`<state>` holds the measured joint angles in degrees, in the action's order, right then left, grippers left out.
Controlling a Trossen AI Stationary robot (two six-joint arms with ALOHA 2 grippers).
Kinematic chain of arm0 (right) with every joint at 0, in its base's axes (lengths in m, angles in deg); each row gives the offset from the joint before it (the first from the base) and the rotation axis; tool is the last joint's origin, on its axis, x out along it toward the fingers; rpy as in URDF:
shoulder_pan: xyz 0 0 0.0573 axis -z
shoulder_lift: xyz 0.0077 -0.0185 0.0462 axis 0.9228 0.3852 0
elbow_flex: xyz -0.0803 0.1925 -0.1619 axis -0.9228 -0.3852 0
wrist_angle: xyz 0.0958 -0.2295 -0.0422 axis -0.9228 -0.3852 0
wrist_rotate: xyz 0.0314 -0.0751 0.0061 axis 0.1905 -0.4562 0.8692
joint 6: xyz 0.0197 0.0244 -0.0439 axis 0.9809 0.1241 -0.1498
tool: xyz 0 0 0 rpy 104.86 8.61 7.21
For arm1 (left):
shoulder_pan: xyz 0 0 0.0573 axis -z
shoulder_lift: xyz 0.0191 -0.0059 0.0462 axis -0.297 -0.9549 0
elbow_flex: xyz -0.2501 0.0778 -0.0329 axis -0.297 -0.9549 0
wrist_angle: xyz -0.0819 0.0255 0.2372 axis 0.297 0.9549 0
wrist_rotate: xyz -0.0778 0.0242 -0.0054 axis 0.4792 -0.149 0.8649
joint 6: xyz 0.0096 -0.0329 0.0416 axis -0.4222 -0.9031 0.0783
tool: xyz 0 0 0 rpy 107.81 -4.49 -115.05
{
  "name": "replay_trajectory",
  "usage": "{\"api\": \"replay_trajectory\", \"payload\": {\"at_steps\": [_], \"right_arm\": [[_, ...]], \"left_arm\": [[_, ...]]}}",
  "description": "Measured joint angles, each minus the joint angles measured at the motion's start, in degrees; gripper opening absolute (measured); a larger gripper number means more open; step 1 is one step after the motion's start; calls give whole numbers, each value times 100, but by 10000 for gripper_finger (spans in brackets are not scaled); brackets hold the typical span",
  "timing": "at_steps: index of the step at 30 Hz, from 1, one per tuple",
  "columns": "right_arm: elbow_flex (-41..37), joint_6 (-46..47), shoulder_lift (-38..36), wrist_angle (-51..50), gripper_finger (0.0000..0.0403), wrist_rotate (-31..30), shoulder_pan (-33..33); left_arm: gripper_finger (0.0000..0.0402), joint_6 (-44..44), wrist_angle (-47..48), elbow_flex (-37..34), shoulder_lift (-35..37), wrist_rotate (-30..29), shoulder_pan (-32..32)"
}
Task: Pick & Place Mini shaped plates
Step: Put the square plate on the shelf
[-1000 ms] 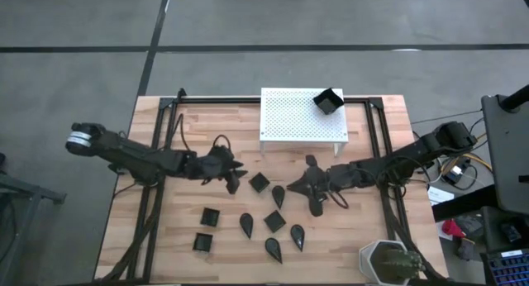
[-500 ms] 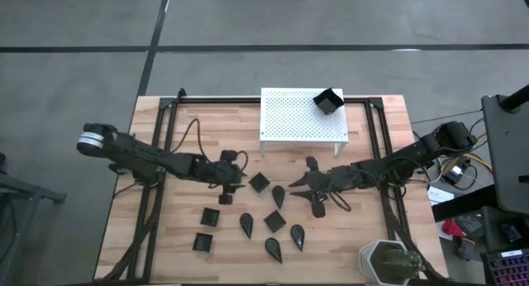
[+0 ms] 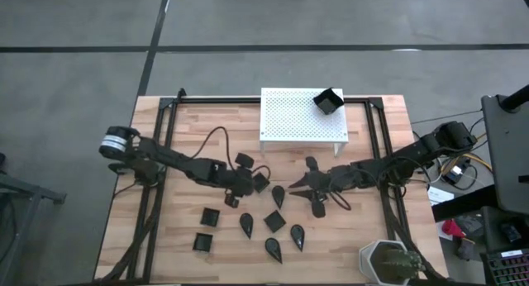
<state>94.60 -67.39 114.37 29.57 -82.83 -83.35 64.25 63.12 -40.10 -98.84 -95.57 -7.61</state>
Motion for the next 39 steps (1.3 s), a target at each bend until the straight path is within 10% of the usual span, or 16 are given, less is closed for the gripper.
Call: {"api": "replay_trajectory", "payload": {"at_steps": [39], "right_arm": [[-9,0,0,-35,87,-2,2]], "left_arm": [[142,682,-330,151,-703,-897,469]]}}
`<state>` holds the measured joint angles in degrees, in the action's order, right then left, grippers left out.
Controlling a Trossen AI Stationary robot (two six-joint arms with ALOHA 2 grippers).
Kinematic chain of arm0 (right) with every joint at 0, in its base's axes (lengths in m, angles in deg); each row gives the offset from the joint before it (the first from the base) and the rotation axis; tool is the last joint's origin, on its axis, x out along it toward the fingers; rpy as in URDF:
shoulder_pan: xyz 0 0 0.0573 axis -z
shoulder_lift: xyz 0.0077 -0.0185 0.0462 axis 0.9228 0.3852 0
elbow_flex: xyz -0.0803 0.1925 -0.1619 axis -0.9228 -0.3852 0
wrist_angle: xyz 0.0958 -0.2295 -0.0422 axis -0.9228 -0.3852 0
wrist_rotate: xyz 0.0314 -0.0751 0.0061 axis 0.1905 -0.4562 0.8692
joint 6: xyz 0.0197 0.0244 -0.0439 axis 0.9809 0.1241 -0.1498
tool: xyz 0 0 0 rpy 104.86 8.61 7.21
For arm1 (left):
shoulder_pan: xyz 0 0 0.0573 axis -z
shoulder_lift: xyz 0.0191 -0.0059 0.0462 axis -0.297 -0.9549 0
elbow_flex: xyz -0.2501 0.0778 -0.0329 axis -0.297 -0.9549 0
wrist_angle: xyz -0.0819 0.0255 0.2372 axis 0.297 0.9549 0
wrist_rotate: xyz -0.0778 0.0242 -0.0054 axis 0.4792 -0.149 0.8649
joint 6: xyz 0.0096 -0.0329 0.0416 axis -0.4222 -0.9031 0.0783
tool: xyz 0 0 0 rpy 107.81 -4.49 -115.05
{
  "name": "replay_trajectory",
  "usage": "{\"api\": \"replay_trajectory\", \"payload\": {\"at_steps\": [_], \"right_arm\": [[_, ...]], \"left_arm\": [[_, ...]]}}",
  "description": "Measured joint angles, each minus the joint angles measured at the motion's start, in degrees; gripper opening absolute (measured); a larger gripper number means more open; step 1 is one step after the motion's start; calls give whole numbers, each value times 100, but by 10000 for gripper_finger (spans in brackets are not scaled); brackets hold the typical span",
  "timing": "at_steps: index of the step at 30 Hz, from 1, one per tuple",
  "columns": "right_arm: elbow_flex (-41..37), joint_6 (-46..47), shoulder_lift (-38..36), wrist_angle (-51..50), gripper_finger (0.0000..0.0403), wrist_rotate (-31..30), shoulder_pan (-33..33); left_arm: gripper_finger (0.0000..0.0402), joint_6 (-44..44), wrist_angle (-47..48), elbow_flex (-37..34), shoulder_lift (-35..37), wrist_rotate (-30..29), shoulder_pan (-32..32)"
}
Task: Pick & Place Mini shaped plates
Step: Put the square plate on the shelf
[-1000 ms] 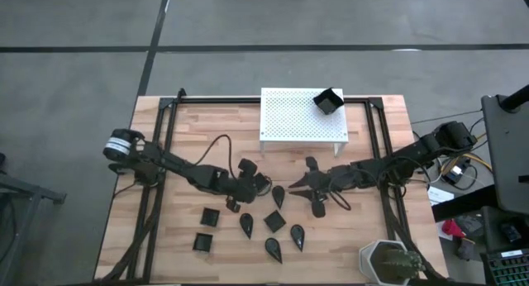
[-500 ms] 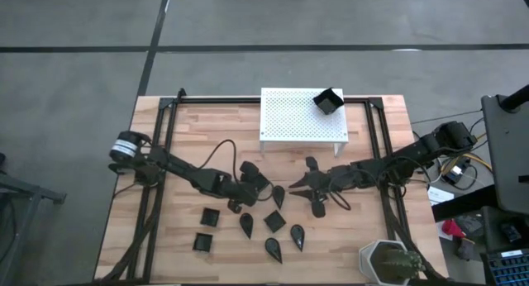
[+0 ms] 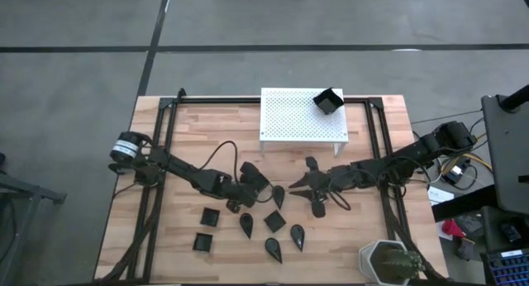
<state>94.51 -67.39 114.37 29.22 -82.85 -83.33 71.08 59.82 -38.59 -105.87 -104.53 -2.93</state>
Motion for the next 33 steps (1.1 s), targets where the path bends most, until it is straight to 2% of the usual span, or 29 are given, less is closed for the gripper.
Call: {"api": "replay_trajectory", "payload": {"at_steps": [5,14,22,33], "right_arm": [[0,0,0,2,88,0,0],[0,-2,0,4,73,0,0],[0,-2,0,4,81,0,0],[0,0,0,4,74,-2,0]], "left_arm": [[125,-78,-3,0,-5,72,-2],[124,-89,-97,-2,-132,111,-2],[118,-41,-190,-2,-166,-59,-13],[38,-54,-182,-2,-166,6,-15]]}}
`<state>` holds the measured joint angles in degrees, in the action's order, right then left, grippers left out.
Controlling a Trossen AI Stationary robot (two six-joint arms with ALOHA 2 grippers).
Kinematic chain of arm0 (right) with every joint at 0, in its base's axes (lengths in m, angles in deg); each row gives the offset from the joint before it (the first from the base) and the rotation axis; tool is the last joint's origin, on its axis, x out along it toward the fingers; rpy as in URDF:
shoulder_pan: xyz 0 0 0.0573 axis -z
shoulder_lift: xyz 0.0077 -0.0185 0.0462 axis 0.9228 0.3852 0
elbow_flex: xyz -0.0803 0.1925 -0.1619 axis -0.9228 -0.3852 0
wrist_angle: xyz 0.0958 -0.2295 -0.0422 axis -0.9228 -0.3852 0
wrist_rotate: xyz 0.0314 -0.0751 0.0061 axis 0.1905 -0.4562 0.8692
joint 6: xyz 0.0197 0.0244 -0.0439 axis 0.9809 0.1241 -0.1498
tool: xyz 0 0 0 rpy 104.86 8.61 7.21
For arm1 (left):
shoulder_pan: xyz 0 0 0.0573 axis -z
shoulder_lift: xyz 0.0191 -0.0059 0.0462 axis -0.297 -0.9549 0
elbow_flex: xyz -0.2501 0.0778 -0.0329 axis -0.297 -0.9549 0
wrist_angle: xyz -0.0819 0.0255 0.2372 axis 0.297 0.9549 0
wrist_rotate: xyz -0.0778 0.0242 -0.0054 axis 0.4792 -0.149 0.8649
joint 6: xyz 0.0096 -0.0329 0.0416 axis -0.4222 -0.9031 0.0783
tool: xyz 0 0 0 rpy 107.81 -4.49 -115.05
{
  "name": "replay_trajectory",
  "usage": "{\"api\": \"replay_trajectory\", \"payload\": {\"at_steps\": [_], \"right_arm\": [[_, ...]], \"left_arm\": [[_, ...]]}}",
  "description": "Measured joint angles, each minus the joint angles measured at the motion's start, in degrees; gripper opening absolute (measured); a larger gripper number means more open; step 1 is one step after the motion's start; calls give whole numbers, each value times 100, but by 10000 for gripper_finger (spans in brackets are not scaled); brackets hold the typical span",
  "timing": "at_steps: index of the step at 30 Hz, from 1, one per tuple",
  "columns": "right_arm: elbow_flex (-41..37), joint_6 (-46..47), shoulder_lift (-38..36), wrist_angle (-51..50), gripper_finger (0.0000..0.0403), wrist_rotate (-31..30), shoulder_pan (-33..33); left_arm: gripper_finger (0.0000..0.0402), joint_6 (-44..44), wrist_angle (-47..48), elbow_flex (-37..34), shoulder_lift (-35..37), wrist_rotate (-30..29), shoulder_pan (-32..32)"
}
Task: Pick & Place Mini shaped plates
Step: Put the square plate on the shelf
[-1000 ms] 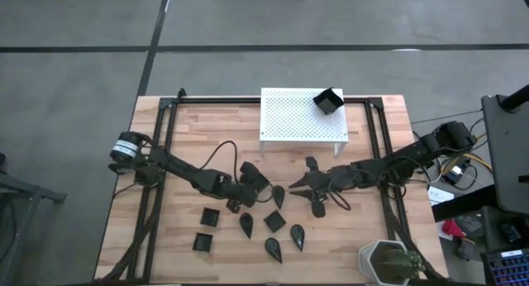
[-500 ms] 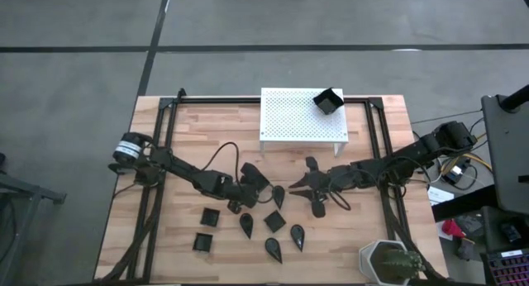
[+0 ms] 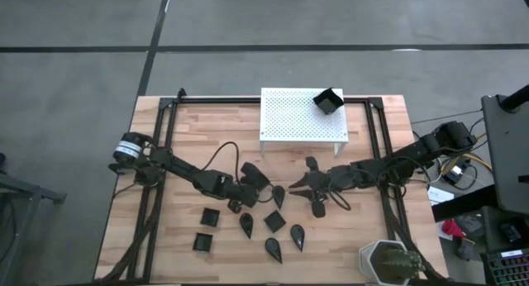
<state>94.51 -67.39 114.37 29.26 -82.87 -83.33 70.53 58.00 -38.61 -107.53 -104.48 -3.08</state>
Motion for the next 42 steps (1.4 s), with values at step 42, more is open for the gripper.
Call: {"api": "replay_trajectory", "payload": {"at_steps": [42], "right_arm": [[0,87,0,-1,68,0,0]], "left_arm": [[0,-603,669,707,4,158,284]]}}
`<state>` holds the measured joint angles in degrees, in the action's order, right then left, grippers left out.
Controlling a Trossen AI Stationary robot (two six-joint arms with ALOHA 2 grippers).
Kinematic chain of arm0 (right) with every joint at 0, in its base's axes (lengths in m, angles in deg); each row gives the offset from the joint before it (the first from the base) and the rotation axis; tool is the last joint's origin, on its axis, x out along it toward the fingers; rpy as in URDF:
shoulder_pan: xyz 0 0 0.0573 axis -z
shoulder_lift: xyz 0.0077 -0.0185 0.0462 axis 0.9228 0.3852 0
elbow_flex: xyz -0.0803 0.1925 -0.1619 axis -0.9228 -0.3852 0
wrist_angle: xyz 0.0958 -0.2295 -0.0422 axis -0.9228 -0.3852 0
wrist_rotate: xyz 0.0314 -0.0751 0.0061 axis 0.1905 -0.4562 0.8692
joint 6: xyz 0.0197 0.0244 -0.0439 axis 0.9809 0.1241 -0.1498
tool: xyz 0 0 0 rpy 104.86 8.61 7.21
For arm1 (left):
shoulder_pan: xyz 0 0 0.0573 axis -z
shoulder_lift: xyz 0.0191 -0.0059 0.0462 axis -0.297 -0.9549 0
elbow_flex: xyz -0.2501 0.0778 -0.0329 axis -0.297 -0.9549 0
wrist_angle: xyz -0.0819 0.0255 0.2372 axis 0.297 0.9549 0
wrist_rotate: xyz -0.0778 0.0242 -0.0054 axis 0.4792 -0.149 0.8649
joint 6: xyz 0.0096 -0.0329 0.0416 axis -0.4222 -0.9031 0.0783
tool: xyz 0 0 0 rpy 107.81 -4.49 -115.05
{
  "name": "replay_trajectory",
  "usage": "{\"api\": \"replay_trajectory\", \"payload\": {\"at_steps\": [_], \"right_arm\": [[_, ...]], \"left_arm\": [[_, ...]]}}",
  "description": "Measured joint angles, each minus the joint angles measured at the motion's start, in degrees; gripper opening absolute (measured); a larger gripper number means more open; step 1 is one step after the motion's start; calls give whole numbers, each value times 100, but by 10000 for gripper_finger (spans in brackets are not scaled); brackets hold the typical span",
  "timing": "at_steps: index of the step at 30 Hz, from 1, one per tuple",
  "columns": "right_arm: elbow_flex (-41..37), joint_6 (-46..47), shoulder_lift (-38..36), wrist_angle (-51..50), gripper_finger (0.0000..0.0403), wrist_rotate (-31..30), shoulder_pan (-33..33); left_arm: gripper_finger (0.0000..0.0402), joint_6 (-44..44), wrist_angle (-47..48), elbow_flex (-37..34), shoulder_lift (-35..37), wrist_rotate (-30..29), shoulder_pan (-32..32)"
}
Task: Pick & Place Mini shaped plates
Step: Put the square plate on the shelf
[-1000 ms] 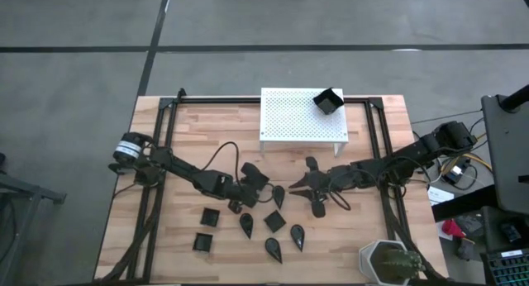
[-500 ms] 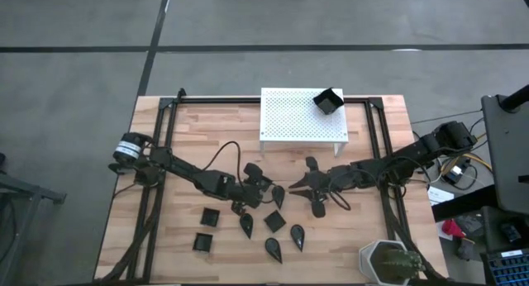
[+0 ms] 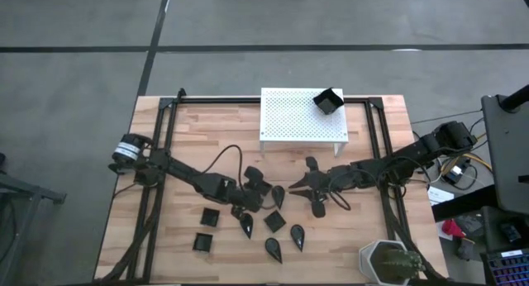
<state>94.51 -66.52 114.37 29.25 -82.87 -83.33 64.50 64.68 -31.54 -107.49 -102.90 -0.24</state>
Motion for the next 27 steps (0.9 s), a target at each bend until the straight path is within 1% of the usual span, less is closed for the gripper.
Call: {"api": "replay_trajectory", "payload": {"at_steps": [7,16,27], "right_arm": [[0,4,0,0,68,1,0],[0,22,0,-3,68,8,0],[0,10,0,-2,68,23,0]], "left_arm": [[0,-154,233,174,4,0,62],[0,-425,798,416,7,22,130],[0,-442,1109,711,8,20,236]]}}
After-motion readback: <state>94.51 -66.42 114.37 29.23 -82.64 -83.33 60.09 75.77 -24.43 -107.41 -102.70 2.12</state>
